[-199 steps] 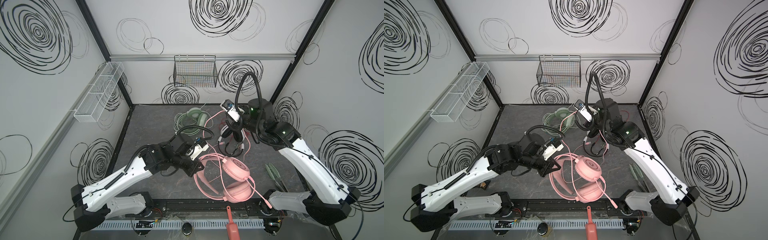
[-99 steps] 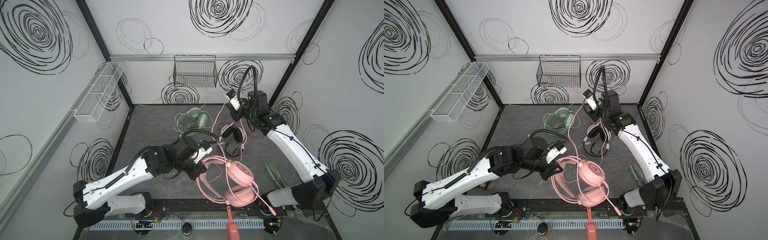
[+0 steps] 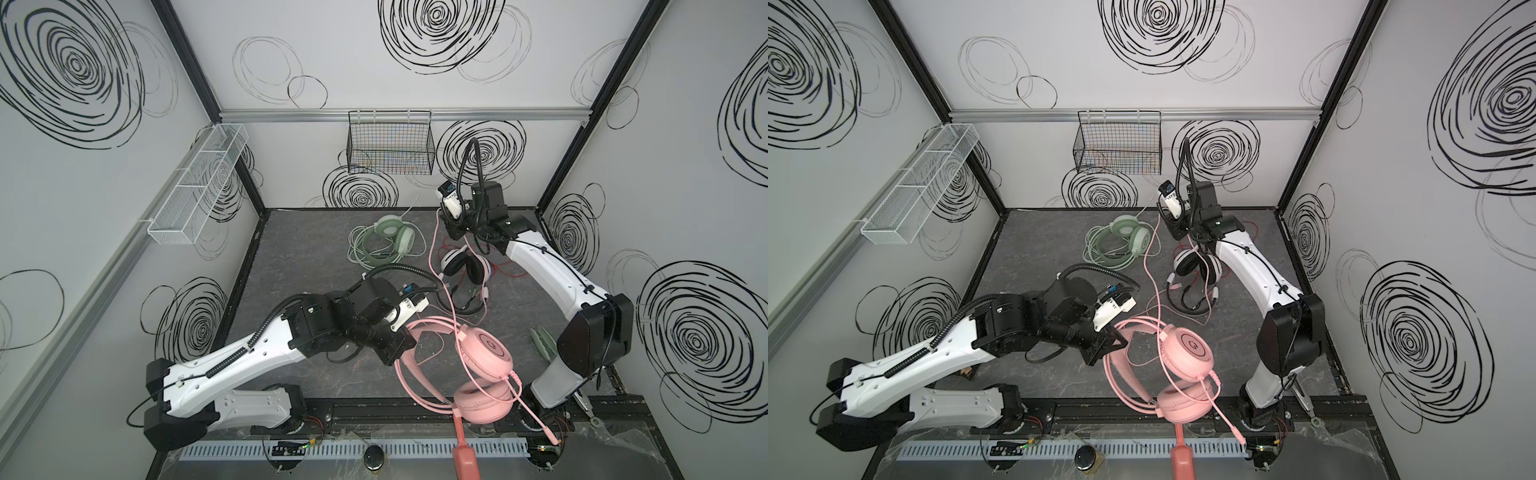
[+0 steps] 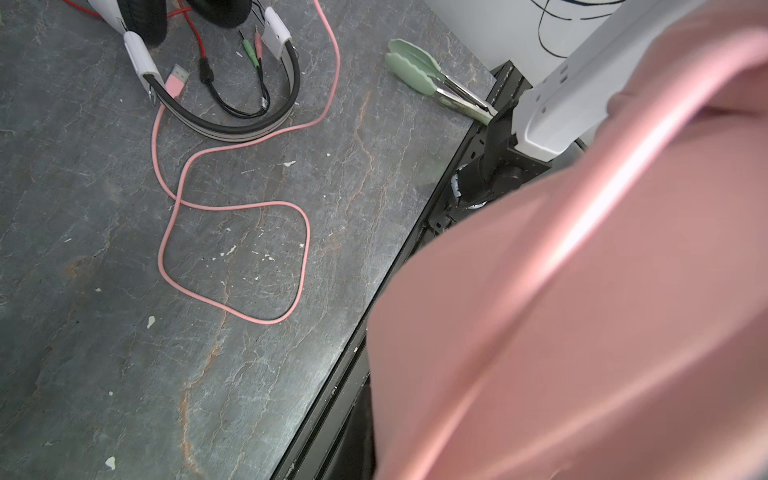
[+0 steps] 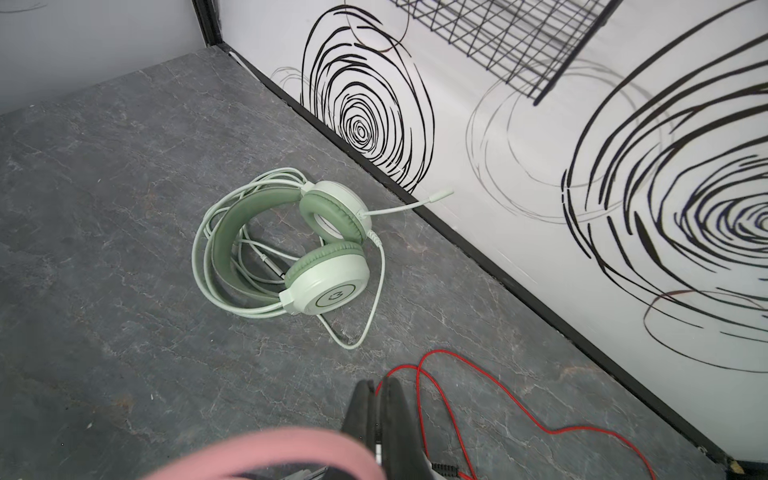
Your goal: Wrap the headphones
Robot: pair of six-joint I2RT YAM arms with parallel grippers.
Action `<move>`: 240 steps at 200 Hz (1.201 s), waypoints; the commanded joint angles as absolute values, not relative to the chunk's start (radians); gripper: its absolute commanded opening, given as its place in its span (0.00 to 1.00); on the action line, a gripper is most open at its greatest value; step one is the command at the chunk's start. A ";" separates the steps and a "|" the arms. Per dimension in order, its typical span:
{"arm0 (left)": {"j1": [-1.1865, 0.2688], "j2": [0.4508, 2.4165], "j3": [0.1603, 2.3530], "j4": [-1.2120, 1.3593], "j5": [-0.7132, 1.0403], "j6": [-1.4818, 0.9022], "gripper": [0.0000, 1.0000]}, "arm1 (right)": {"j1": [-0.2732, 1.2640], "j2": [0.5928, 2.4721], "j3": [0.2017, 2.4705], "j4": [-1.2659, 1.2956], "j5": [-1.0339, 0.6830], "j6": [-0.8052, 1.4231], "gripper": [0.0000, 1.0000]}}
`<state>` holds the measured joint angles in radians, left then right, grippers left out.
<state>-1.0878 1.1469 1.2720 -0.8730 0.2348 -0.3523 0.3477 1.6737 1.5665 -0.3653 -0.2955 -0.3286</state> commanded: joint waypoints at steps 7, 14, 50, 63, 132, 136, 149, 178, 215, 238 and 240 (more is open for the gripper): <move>-1.115 1.131 1.326 -0.808 0.255 -0.367 0.00 | 0.347 1.750 1.663 -0.325 -0.271 -0.297 0.00; -1.122 1.131 1.328 -0.808 0.253 -0.368 0.00 | 0.349 1.781 1.702 -0.340 -0.275 -0.295 0.00; -1.165 1.133 1.325 -0.805 0.245 -0.367 0.00 | 0.378 1.909 1.885 -0.430 -0.269 -0.317 0.00; -1.173 1.137 1.322 -0.804 0.237 -0.371 0.00 | 0.389 1.930 1.917 -0.442 -0.261 -0.321 0.00; -1.101 1.116 1.391 -0.788 0.209 -0.403 0.00 | 0.415 1.804 1.647 -0.335 -0.339 -0.272 0.00; -1.089 1.113 1.396 -0.786 0.213 -0.406 0.00 | 0.416 1.785 1.616 -0.316 -0.343 -0.265 0.00; -1.041 1.104 1.411 -0.778 0.237 -0.415 0.00 | 0.422 1.726 1.514 -0.262 -0.356 -0.241 0.00; -0.896 1.077 1.447 -0.744 0.329 -0.424 0.00 | 0.430 1.618 1.337 -0.177 -0.399 -0.198 0.00; -0.706 1.067 1.526 -0.747 0.384 -0.479 0.00 | 0.434 1.487 1.137 -0.011 -0.585 -0.141 0.00; -0.588 1.058 1.557 -0.731 0.441 -0.507 0.00 | 0.432 1.406 0.971 0.206 -0.731 -0.053 0.00; -0.580 1.058 1.561 -0.730 0.445 -0.509 0.00 | 0.432 1.402 0.959 0.225 -0.747 -0.042 0.00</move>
<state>-0.6685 1.0950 1.4914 -0.8536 0.3370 -0.4503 0.4274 1.4734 1.0889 -0.0502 -0.5468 -0.1501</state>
